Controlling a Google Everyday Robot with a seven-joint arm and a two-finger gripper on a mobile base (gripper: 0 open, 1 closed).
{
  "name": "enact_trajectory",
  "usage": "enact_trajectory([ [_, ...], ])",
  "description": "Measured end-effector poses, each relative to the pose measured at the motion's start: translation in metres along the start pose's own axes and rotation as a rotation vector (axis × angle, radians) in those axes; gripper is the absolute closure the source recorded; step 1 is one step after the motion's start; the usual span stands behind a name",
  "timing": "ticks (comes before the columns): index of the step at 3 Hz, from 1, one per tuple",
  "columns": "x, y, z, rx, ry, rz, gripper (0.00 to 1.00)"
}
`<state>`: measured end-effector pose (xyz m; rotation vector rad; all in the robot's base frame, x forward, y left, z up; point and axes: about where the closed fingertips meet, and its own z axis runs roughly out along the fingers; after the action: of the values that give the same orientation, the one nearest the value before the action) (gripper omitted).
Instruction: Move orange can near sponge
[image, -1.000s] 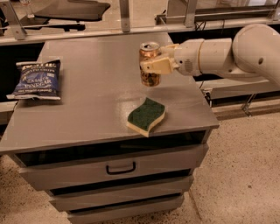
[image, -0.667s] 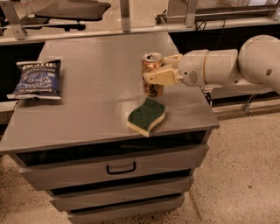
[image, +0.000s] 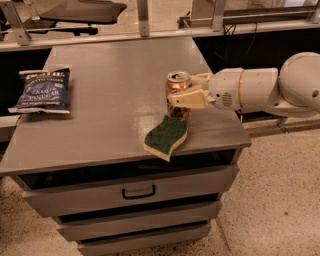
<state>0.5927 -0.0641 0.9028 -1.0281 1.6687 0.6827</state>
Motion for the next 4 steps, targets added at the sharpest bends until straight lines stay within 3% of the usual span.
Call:
enact_trajectory([
  [2, 0.0094, -0.0008, 0.0001, -0.011, -0.011, -0.011, 0.14],
  [3, 0.0113, -0.0043, 0.0003, -0.014, -0.014, -0.021, 0.0],
  [4, 0.0115, -0.0047, 0.0001, -0.014, -0.014, -0.022, 0.0],
])
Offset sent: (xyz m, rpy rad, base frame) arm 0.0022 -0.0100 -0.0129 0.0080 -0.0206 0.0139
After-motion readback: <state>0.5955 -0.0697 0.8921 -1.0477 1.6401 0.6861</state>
